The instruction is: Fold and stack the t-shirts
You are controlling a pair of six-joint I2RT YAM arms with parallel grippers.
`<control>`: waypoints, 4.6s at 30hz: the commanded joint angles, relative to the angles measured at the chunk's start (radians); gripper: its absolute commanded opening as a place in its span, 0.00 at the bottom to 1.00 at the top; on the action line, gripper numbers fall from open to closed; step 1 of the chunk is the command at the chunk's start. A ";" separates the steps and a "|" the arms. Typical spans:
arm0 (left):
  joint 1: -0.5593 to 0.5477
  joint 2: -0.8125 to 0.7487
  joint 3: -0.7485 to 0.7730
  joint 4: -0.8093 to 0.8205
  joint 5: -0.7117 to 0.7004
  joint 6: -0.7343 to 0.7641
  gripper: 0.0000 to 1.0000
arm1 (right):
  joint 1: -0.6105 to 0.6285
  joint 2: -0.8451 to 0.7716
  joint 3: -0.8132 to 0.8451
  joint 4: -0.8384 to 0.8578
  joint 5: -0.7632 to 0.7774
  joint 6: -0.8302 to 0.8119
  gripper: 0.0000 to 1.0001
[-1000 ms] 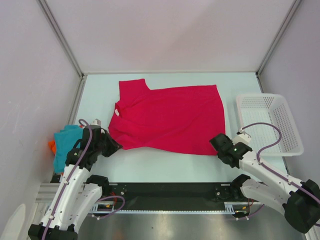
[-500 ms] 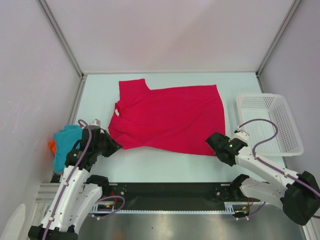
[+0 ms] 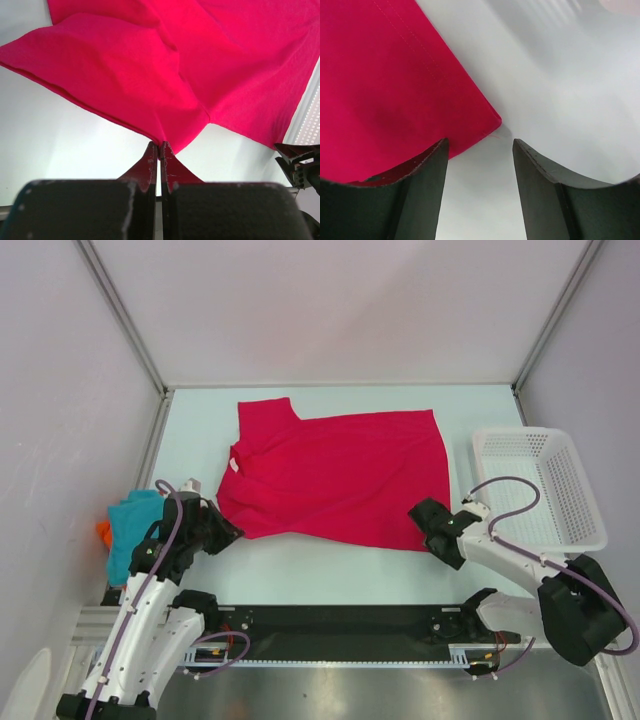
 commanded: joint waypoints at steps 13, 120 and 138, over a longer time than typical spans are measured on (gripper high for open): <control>0.035 0.009 0.046 0.012 0.014 0.039 0.00 | -0.048 0.117 0.030 0.111 0.014 -0.077 0.57; 0.211 0.787 0.468 0.263 0.264 0.255 0.95 | -0.318 0.445 0.623 0.156 -0.116 -0.626 0.41; 0.210 0.606 0.150 0.292 0.000 0.206 0.93 | -0.252 0.137 0.481 0.035 -0.161 -0.602 0.41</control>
